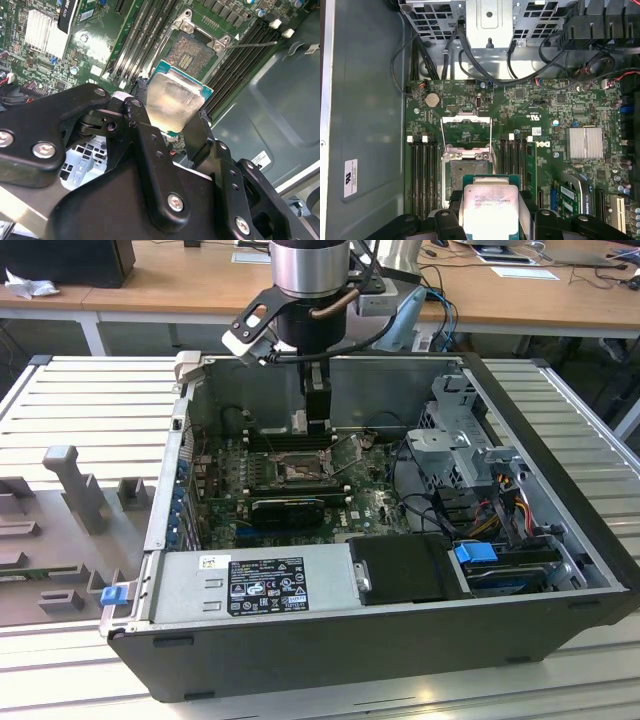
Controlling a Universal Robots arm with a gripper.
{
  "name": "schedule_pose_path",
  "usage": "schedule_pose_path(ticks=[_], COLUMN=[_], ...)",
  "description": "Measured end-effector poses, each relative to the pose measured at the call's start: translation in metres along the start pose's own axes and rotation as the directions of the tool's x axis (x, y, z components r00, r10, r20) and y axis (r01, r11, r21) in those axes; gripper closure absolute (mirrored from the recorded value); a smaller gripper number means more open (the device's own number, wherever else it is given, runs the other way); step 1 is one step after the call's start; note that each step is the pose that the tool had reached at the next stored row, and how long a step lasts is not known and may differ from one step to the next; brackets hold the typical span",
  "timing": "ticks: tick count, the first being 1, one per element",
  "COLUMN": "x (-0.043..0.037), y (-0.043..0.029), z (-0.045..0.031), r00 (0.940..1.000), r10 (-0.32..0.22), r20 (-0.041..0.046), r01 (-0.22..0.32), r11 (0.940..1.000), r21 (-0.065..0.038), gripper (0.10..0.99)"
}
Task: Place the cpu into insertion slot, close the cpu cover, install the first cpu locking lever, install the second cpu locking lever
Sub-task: 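Place the cpu into insertion slot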
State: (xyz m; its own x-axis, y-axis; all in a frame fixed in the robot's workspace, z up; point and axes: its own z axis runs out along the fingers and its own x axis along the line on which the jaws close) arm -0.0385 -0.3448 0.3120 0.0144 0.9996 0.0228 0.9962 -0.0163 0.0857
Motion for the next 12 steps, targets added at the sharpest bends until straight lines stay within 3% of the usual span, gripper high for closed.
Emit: schedule_pose_path(ticks=[12], x=[-0.0001], y=[-0.0009], z=[0.0106], r00=[1.0], r10=[0.0], r20=[-0.0001], r01=[0.0], r11=[1.0], r21=[0.0], gripper=[0.557])
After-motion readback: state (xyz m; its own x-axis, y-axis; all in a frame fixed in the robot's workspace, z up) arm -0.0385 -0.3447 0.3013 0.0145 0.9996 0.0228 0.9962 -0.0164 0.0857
